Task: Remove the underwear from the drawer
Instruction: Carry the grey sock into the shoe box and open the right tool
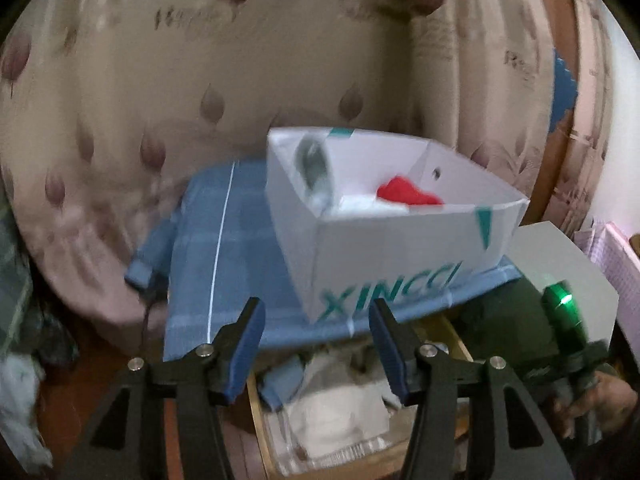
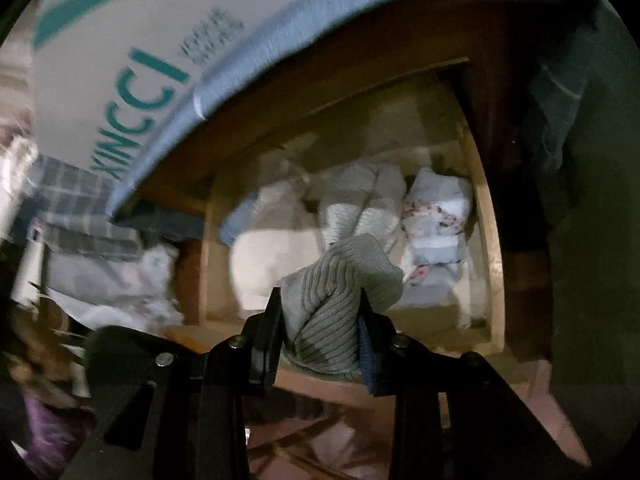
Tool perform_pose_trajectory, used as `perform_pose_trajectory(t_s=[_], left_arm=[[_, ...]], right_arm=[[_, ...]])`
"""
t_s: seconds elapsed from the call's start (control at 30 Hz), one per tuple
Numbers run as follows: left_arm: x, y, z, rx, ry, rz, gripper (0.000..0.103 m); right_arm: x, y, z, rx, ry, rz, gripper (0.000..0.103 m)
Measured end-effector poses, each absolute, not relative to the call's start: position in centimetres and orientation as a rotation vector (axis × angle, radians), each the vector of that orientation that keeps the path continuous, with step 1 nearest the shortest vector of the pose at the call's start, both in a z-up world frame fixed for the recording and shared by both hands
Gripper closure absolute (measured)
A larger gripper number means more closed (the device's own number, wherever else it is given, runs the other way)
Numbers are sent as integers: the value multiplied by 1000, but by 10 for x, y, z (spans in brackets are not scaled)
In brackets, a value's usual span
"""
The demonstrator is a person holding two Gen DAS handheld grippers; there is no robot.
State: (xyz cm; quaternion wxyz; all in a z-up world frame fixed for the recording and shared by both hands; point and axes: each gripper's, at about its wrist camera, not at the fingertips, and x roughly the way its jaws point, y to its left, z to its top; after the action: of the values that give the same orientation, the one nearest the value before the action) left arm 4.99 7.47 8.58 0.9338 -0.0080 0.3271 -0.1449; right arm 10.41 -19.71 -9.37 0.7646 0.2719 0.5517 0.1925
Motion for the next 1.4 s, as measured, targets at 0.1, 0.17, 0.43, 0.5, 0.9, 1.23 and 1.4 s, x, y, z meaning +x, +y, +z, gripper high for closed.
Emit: perform_pose_trajectory(t_s=[0.1, 0.17, 0.43, 0.5, 0.9, 1.23, 1.4], left_arm=[[49, 85, 66, -81, 708, -299, 48], [50, 86, 60, -111, 738, -310, 48], [59, 86, 52, -185, 800, -342, 47], [59, 85, 49, -189, 814, -348, 46], [57, 84, 50, -149, 793, -277, 39], [59, 85, 49, -163, 790, -307, 39], [61, 79, 45, -147, 809, -316, 39]], right_arm=[[91, -200, -75, 629, 1163, 454, 73], [78, -202, -51, 635, 1118, 481, 73], [66, -212, 92, 613, 838, 585, 73], [76, -209, 125, 576, 787, 604, 73], [191, -190, 162, 318, 768, 380, 73], [237, -180, 113, 7, 828, 179, 73], [242, -178, 102, -69, 834, 144, 72]])
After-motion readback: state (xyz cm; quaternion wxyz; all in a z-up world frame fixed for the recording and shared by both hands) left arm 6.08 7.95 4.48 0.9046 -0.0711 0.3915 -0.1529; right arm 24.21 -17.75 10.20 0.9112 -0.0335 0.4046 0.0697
